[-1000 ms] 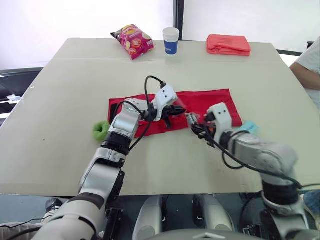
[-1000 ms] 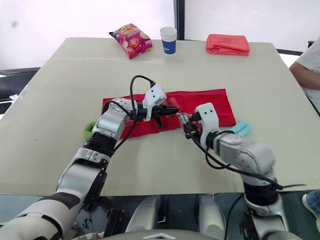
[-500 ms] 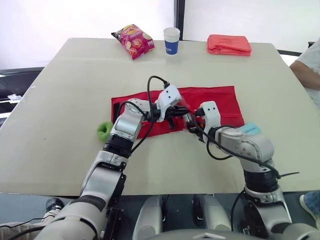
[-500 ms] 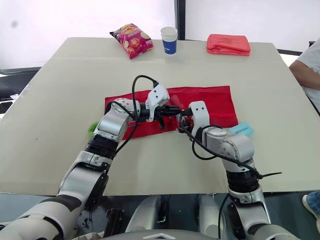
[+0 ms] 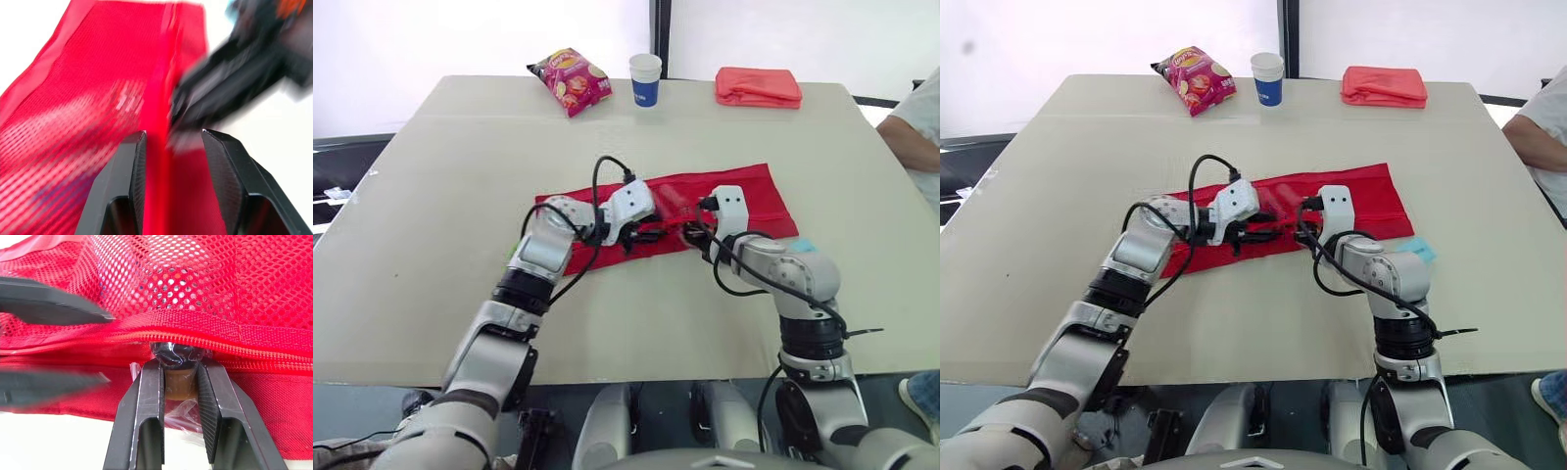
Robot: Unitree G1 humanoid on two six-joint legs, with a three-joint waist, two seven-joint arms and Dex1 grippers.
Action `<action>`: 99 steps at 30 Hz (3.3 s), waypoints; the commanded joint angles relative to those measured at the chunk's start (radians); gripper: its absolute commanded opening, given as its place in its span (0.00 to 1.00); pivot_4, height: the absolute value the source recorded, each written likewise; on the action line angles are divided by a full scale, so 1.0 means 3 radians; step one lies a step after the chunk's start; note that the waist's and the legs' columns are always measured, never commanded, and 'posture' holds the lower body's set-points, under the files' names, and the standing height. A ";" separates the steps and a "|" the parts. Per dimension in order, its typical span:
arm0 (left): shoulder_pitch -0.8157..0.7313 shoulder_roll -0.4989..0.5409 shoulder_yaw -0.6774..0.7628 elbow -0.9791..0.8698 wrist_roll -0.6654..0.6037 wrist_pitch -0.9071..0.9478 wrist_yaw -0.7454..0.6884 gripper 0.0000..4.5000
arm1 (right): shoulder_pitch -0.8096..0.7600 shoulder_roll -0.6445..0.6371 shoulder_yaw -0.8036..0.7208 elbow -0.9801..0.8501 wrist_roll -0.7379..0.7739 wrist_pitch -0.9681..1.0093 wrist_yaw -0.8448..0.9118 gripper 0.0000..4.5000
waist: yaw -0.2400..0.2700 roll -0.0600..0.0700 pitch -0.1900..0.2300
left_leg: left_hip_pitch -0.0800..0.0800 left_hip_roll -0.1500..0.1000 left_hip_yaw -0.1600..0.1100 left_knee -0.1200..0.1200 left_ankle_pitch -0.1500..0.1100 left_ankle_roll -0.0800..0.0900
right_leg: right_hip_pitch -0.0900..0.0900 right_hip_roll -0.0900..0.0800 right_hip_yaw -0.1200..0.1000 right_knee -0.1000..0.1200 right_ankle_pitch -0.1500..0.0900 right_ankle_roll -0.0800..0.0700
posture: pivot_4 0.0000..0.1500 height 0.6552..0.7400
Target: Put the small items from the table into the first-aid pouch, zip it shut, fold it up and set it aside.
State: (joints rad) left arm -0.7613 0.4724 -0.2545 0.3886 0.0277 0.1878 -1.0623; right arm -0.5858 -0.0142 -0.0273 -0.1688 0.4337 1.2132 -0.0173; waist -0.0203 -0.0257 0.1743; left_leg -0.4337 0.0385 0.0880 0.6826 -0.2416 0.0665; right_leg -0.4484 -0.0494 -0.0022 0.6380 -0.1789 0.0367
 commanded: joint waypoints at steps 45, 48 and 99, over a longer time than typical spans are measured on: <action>0.0003 -0.0190 -0.0062 0.0119 -0.0116 -0.0182 -0.0238 0.00 | 0.0447 -0.0899 0.0182 -0.1336 0.0224 0.0046 0.1097 0.67 | 0.0021 0.0001 0.0001 | -0.0004 -0.0003 -0.0001 -0.0001 0.0000 0.0001 | 0.0000 -0.0003 0.0000 -0.0007 -0.0001 0.0001 | 1.00 1.00; -0.0048 -0.0189 -0.0056 0.0198 -0.0115 -0.0224 -0.0256 0.00 | 0.0687 -0.1191 0.0140 -0.1675 0.0323 0.0057 0.1232 0.67 | 0.0017 0.0001 0.0000 | -0.0002 -0.0001 0.0001 -0.0001 -0.0001 0.0001 | 0.0002 -0.0003 0.0000 -0.0009 -0.0007 0.0001 | 1.00 1.00; -0.0014 -0.0144 -0.0084 0.0054 -0.0157 -0.0170 -0.0461 0.00 | 0.0442 -0.1092 0.0808 0.0209 -0.1114 -0.2022 0.1401 0.02 | 0.0022 0.0000 0.0000 | 0.0001 -0.0003 0.0004 0.0002 0.0000 0.0000 | 0.0002 0.0000 0.0000 -0.0005 -0.0010 -0.0004 | 1.00 1.00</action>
State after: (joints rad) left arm -0.7670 0.4280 -0.2761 0.4407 -0.0122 0.1472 -1.1939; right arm -0.4225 -0.3568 0.2547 -0.1316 0.1168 0.6573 0.4315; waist -0.0137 -0.0256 0.1744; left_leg -0.4337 0.0378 0.0893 0.6832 -0.2417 0.0666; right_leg -0.4479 -0.0494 -0.0022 0.6366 -0.1813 0.0365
